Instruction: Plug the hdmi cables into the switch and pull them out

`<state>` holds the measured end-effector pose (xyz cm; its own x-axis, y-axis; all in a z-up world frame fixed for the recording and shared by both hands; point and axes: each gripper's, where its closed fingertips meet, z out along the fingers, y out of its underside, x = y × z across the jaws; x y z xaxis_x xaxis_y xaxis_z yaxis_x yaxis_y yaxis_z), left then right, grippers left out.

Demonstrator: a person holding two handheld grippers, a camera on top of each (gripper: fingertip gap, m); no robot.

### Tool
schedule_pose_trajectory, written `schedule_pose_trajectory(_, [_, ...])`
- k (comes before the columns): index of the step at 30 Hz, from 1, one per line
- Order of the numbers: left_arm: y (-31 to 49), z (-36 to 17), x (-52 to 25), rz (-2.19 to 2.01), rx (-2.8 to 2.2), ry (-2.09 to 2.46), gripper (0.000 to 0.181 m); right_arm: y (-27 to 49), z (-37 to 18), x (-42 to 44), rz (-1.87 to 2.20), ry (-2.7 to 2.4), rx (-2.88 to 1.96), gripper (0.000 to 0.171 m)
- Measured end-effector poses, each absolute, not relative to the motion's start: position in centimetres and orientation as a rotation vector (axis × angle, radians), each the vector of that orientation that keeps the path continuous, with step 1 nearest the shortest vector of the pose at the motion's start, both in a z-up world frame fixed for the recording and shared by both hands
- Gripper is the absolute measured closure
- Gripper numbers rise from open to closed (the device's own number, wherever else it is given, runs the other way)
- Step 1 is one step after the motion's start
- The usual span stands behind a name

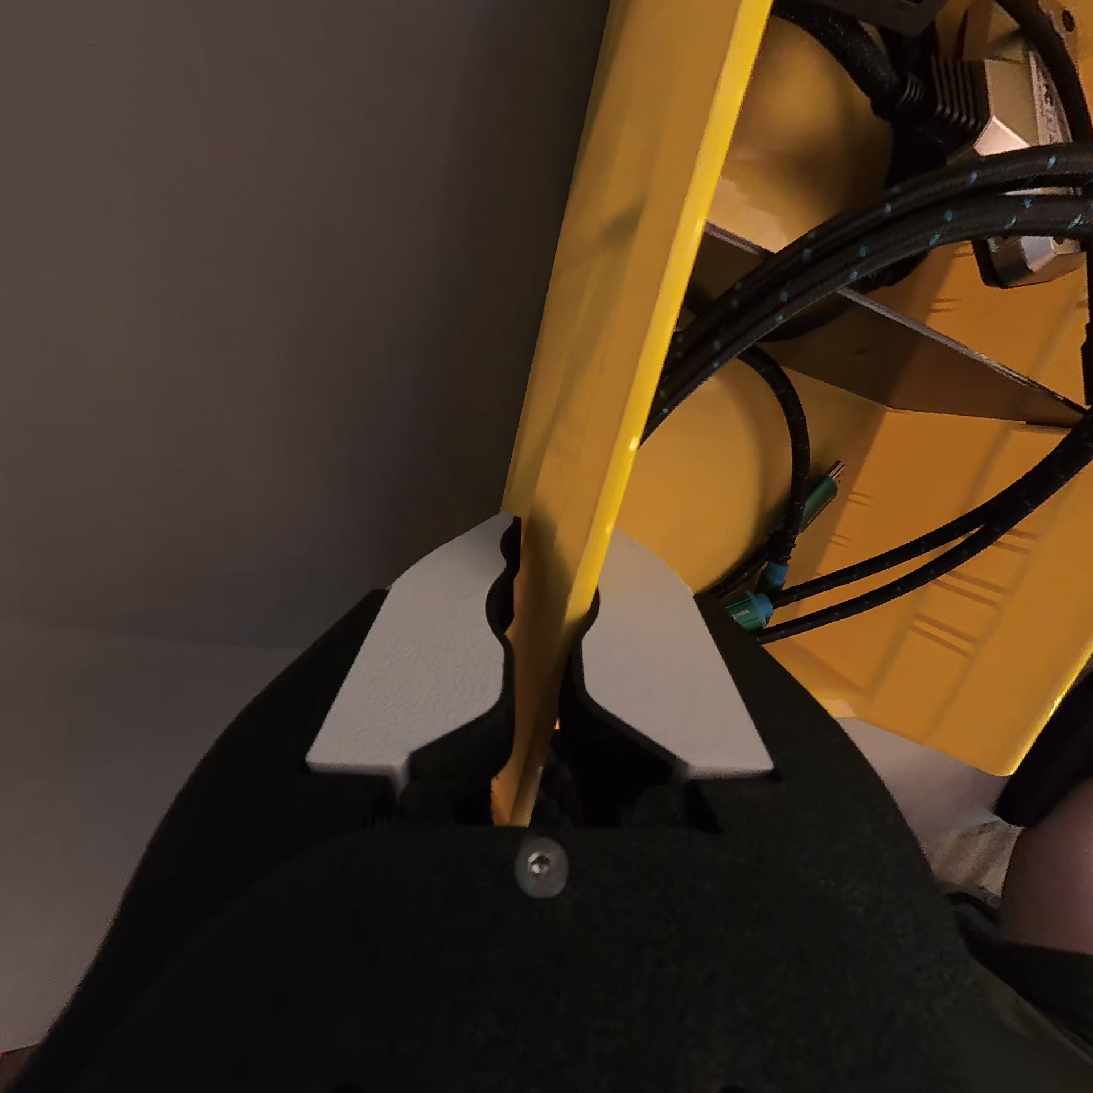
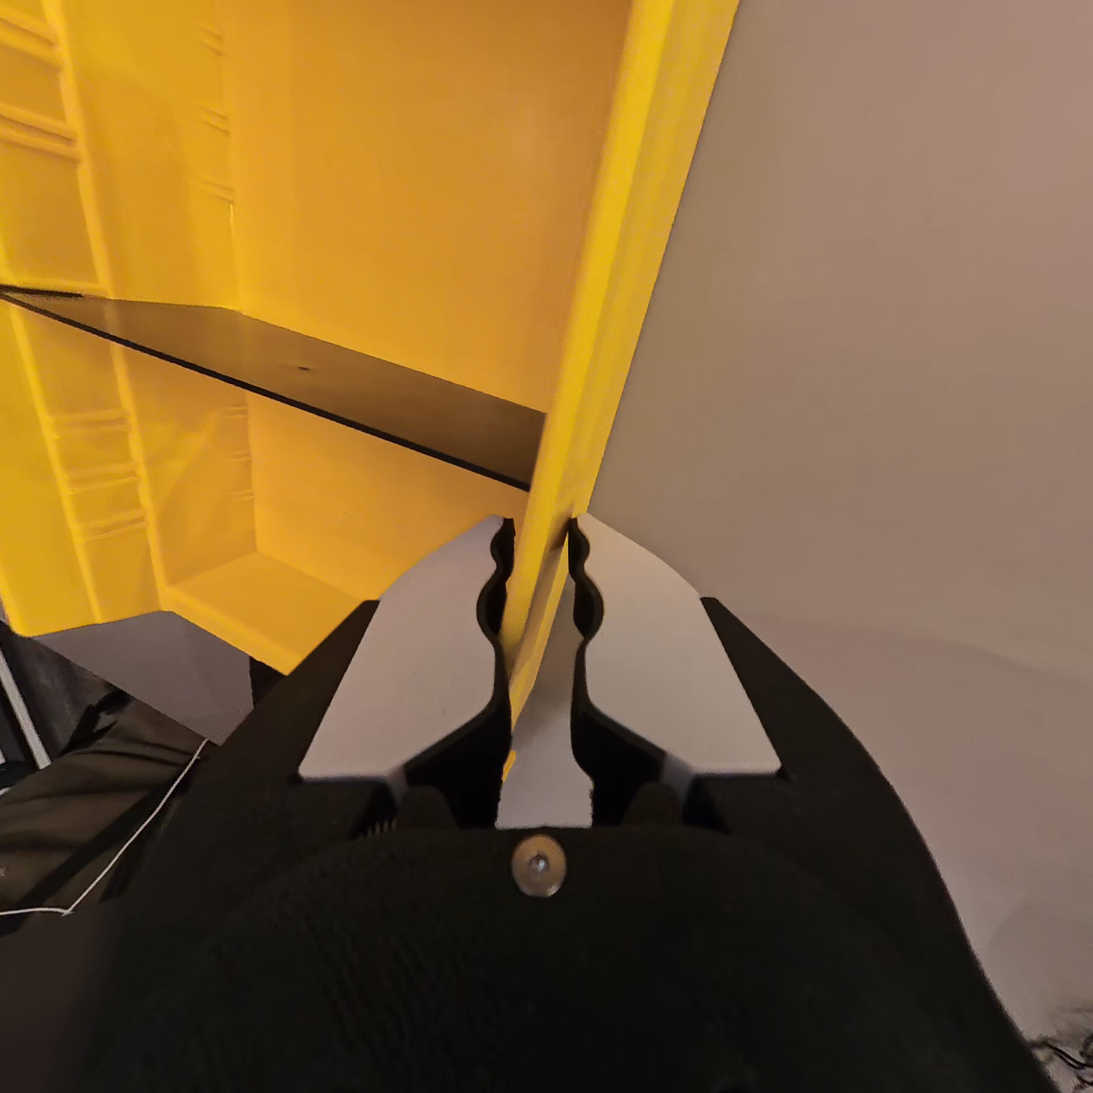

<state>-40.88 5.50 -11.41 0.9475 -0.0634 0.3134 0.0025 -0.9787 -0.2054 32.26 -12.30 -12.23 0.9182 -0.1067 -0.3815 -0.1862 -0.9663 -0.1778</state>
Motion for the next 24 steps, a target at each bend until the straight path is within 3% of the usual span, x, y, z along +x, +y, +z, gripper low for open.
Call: schedule_pose_trajectory(24, [5.4, -11.6, -41.1, -0.436, -2.9, 0.091, 0.172, -12.1, -12.3, 29.2, 0.679, 0.189, -2.915, 0.148])
